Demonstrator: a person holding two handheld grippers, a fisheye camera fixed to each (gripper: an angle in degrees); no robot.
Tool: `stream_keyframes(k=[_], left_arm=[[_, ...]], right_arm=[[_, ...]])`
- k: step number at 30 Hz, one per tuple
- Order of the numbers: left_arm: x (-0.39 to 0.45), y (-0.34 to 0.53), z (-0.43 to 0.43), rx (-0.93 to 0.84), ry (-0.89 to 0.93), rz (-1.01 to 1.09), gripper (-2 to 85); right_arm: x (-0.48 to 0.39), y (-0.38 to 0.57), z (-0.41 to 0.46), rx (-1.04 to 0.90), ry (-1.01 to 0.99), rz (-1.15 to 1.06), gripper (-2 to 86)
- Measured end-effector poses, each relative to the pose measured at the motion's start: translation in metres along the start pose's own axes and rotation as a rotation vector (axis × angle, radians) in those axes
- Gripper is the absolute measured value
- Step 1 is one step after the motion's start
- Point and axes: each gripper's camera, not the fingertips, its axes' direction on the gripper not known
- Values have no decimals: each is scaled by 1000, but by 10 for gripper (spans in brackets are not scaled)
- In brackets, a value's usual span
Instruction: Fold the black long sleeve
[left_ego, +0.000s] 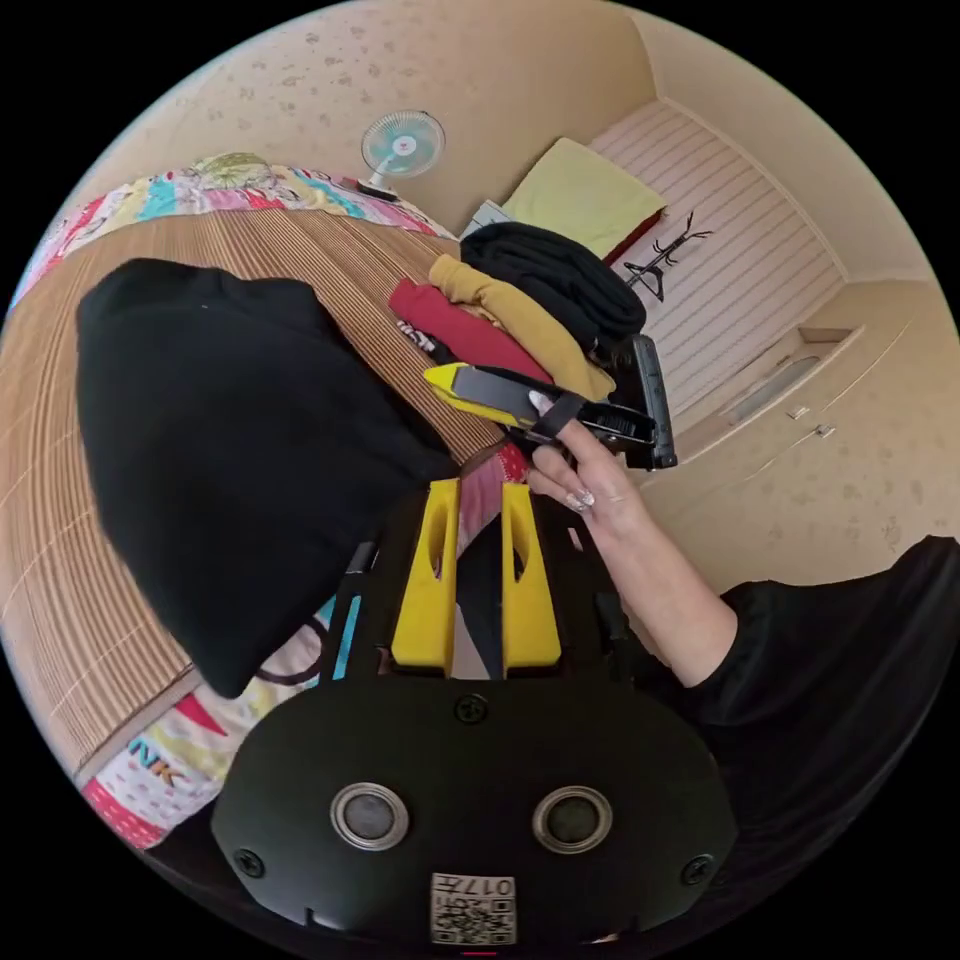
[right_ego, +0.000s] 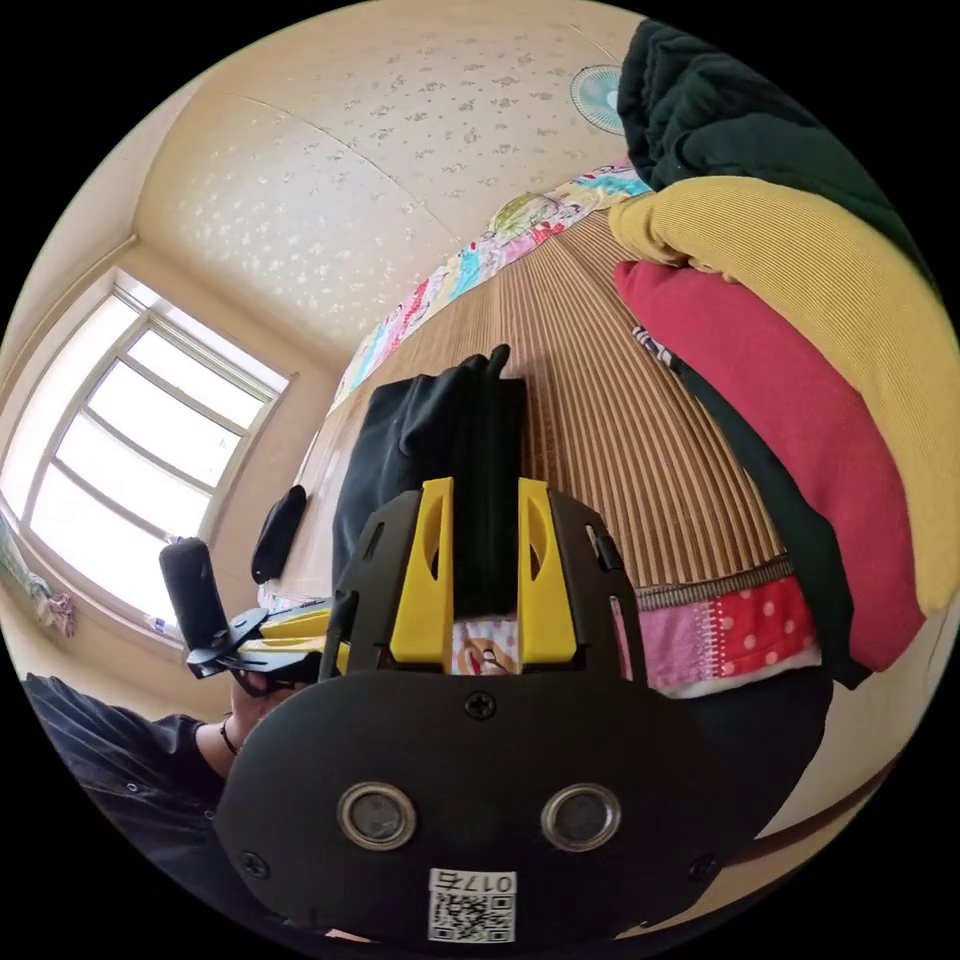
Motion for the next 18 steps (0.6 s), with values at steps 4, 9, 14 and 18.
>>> stream_keyframes(k=[4, 9, 14, 18], left_arm=[[-33, 11, -57, 119, -77, -148, 84], [-89, 41, -89, 137, -77, -354, 99], [-116, 63, -86, 73, -37, -436, 107], [-125, 73, -74, 19, -26, -460, 115]], right_arm=[[-31, -21, 31, -155, 20, -129, 132], [-43, -25, 67, -310, 136, -151, 93], [-94, -36, 15, -189, 195, -323, 52], [-104, -34, -14, -82, 375, -391, 38]])
